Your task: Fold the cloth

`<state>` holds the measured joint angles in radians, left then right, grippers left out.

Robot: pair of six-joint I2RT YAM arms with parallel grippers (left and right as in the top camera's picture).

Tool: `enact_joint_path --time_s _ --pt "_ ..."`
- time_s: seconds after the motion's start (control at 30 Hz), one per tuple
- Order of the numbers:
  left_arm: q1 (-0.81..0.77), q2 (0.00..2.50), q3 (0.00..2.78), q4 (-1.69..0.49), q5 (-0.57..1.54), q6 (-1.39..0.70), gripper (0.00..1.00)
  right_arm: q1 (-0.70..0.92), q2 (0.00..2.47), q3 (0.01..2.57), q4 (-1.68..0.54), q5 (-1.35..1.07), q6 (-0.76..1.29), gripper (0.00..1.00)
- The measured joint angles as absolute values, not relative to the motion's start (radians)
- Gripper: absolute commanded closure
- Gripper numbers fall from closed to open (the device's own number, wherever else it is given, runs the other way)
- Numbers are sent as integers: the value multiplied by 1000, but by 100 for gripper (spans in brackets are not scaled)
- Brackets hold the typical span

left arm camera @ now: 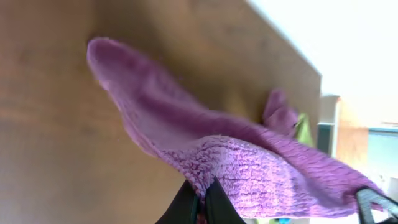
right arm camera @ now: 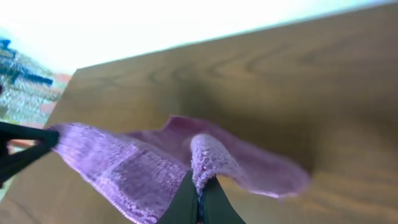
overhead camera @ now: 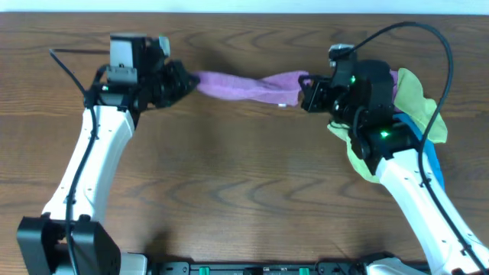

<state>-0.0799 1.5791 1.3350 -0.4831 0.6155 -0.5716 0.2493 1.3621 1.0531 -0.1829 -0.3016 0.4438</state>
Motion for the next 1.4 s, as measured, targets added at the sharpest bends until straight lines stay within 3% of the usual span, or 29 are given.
enact_joint_path --time_s 0.37,0.63,1.0,1.17,1.4 --pt "-71 1666 1425 -227 538 -594 94 249 1708 1378 -128 -249 381 99" --pt "-13 1745 1509 -233 554 -605 94 249 1791 1552 -200 -235 330 99" --pt "-9 1745 1513 -841 599 -393 94 278 1791 1576 -731 -235 258 98" --pt "-9 1745 1393 -929 599 -316 94 315 1791 1571 -879 -229 235 98" --pt "-38 1745 1200 -937 602 -278 94 348 1791 1427 -913 -225 231 98"
